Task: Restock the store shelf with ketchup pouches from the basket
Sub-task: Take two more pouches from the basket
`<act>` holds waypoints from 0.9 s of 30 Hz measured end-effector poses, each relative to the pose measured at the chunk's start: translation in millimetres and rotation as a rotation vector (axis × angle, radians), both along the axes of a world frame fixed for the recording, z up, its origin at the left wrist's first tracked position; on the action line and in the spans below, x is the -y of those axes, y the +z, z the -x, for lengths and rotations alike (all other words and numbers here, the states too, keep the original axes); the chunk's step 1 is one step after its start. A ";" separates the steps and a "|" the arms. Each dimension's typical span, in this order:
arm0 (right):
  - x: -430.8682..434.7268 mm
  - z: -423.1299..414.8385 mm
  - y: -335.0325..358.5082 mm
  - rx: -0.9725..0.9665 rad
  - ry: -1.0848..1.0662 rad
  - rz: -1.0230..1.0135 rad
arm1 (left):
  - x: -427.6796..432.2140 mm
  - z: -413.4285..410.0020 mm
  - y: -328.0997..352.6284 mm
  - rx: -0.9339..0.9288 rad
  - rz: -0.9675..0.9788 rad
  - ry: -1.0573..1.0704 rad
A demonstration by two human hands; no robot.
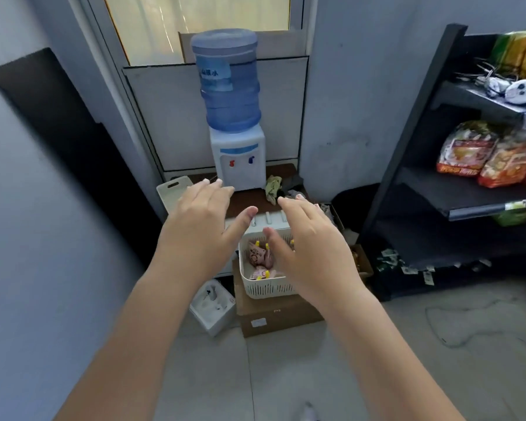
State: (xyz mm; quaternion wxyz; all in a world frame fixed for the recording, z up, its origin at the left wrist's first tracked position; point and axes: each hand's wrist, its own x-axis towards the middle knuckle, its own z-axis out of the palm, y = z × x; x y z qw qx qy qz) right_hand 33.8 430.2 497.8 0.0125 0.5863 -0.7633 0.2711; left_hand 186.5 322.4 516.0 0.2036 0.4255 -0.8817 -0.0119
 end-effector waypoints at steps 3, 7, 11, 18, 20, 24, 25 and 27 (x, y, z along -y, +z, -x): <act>53.7 36.9 -23.8 -0.095 -0.026 -0.017 | 57.3 38.9 -22.2 0.006 -0.037 -0.018; 128.0 85.6 -72.2 -0.184 0.014 -0.097 | 132.9 99.5 -64.5 -0.006 -0.195 -0.008; 194.3 136.3 -119.7 -0.143 0.047 -0.244 | 208.3 151.1 -111.9 -0.164 -0.493 0.035; 297.6 212.9 -204.5 -0.037 0.030 -0.490 | 295.6 211.6 -199.3 -0.339 -0.762 0.108; 323.3 223.1 -249.3 0.010 0.010 -0.569 | 312.1 222.7 -241.1 -0.271 -0.790 0.157; 365.4 227.2 -348.3 0.116 0.013 -0.712 | 339.6 235.3 -340.7 -0.010 -0.840 0.103; 375.6 225.9 -372.9 0.149 0.010 -0.718 | 347.9 235.7 -366.5 0.056 -0.838 0.073; 393.7 220.5 -420.7 0.201 -0.001 -0.726 | 364.6 232.7 -419.6 0.180 -0.794 0.013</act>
